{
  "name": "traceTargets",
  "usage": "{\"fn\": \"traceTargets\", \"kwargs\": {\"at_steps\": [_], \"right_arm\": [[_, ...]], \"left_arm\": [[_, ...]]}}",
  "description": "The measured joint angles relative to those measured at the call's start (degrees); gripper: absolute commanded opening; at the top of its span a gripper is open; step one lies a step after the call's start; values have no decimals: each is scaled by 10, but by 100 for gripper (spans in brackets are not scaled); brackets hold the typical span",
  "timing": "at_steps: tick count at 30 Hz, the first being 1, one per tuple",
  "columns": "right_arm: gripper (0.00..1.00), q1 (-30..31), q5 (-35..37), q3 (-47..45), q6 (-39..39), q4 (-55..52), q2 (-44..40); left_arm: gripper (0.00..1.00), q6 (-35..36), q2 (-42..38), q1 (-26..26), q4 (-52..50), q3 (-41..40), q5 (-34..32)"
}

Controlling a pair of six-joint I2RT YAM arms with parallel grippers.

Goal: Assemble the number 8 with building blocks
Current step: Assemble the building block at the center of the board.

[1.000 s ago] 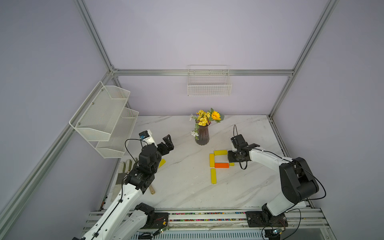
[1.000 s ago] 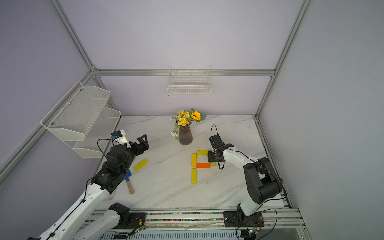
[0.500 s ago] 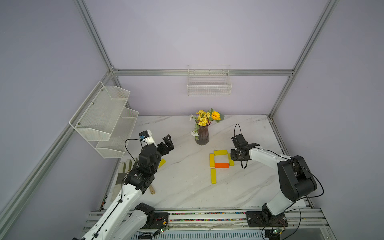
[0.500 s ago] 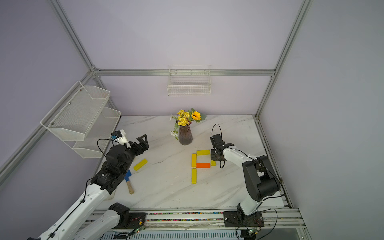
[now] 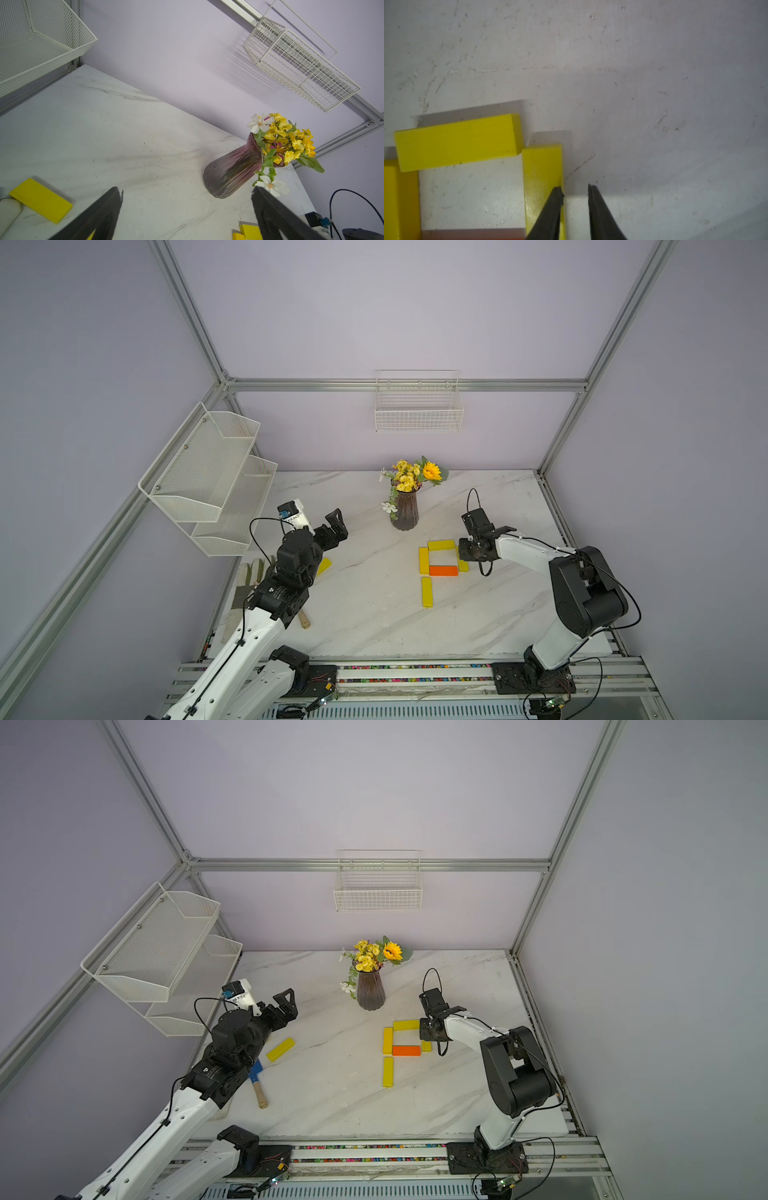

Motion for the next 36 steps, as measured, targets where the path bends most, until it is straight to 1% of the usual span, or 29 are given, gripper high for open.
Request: {"fn": "traceTargets", "kwargs": {"at_steps": [8,15,20,36], "right_arm": [[29,0,-6,-4,2,3,-2],[29,-3,14,-12,9,5,-21],[29,-7,16,-12,11,7,-19],[30,-7,-15,-38,11,18,-11]], "left_arm": [[100,0,-4,0,0,0,0],[100,0,-5,0,0,0,0],[100,0,-5,0,0,0,0],[100,0,-7,0,0,0,0]]}}
